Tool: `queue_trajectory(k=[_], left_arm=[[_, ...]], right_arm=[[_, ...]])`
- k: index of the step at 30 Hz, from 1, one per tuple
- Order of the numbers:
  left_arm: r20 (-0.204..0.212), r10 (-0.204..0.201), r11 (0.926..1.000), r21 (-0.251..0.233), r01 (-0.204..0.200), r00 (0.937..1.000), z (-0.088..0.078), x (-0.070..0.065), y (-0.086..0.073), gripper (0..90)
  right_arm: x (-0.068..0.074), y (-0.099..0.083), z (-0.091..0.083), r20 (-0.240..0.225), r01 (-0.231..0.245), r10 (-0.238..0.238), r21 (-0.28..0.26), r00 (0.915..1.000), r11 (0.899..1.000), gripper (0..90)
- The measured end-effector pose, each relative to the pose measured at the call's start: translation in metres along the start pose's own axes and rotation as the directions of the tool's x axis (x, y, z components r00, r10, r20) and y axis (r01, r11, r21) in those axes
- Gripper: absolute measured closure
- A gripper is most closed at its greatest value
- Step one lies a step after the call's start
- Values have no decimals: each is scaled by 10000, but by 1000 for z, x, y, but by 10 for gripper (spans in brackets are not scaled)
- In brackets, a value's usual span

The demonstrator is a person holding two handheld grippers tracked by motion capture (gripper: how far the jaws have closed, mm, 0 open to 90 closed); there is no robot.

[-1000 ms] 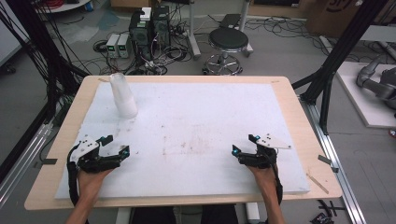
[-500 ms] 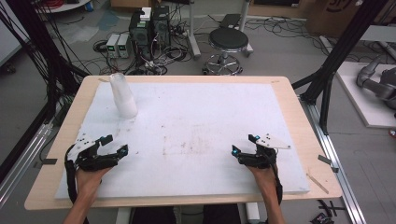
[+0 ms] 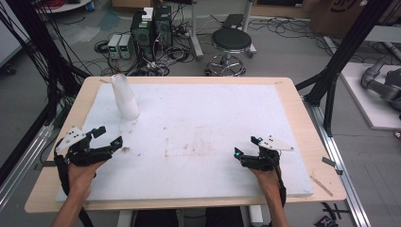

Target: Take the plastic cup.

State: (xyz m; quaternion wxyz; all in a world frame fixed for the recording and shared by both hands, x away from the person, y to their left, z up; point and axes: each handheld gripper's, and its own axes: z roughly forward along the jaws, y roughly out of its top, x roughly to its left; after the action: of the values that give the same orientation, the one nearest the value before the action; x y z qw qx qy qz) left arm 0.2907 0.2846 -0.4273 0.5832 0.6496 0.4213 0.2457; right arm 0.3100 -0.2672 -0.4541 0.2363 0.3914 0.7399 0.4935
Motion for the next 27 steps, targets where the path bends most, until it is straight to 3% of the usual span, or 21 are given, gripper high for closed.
queue_trajectory(k=[2, 3, 6, 7, 9, 10, 12, 15, 27], left_arm=[[-10, 215, 9998, -12, -215, 9998, 5, 1, 19, 144], [-10, 215, 9998, -12, -215, 9998, 5, 1, 19, 144], [-18, 490, 9988, -96, -490, 9988, 11, 3, 40, 144], [16, 634, 9979, -145, -634, 9980, 14, 4, 55, 144], [-16, 740, 9971, -156, -740, 9973, 16, 5, 62, 144], [-61, 953, 9954, -103, -954, 9954, 20, 7, 76, 144], [-88, 1009, 9949, -86, -1009, 9949, 22, 9, 82, 144], [-316, 1129, 9936, 22, -1129, 9931, 31, 16, 105, 144], [-784, 674, 9972, 368, -646, 9946, 59, 40, 151, 145]], right_arm=[[1, 0, 0, -2, -21, 21, 47, 10000, 10000, 165], [1, 0, 0, -2, -21, 21, 47, 10000, 10000, 165], [1, 0, 0, -44, 52, -52, 35, 10000, 10000, 164], [1, 0, 0, -46, 44, -44, 49, 10000, 10000, 165], [1, 0, 0, -65, 79, -79, 29, 9999, 10000, 164], [1, 0, 0, -70, 82, -82, 33, 9999, 10000, 165], [1, 0, 0, -84, 83, -82, 29, 9999, 10000, 164], [1, 0, 0, -87, 67, -67, 39, 9999, 10000, 165], [0, 0, 1, -157, 78, -77, 75, 9998, 9999, 165]])
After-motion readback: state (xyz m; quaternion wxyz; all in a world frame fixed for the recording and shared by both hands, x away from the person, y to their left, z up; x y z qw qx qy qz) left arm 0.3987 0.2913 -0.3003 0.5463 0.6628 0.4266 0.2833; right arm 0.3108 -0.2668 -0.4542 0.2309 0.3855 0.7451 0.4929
